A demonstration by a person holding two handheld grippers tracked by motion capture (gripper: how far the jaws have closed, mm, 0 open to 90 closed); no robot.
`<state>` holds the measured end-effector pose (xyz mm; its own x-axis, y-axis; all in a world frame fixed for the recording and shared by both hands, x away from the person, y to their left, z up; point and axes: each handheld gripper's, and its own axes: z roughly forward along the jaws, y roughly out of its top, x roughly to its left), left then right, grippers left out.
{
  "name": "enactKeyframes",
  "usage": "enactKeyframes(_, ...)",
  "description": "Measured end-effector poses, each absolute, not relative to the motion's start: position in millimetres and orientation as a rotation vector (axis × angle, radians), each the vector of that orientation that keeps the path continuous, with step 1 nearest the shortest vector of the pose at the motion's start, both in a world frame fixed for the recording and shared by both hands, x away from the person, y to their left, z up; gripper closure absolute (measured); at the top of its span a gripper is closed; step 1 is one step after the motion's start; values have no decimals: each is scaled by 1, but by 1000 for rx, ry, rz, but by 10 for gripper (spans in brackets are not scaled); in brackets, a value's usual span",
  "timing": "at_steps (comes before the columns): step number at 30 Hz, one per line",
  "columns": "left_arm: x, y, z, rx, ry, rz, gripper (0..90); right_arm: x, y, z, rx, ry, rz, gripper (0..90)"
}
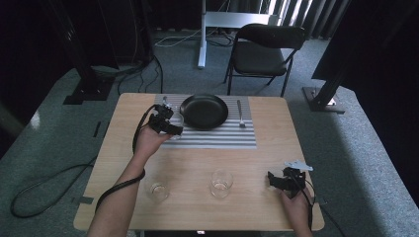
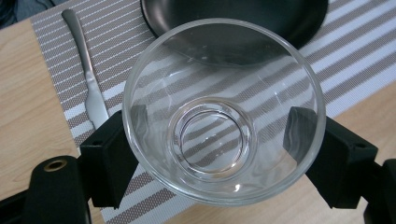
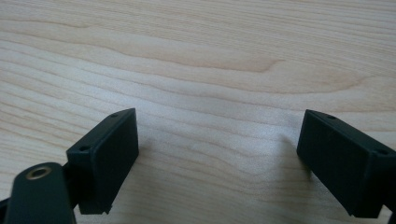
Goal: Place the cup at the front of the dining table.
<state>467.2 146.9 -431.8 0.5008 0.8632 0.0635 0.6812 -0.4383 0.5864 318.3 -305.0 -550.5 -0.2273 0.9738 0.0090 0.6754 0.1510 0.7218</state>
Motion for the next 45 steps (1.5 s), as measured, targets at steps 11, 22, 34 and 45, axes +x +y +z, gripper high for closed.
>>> enactKeyframes(11,486,151,-443,2213,1338,502,201,318,-305,-550,1566,1971,850,121)
enactKeyframes(22,503,152,-456,2224,1363,490,202,317,-305,-550,1567,1971,850,121)
enactKeyframes(34,511,151,-468,2234,1363,503,202,317,-305,-551,1568,1969,850,121)
enactKeyframes(45,510,158,-479,2196,1367,467,201,317,-305,-551,1566,1970,850,121)
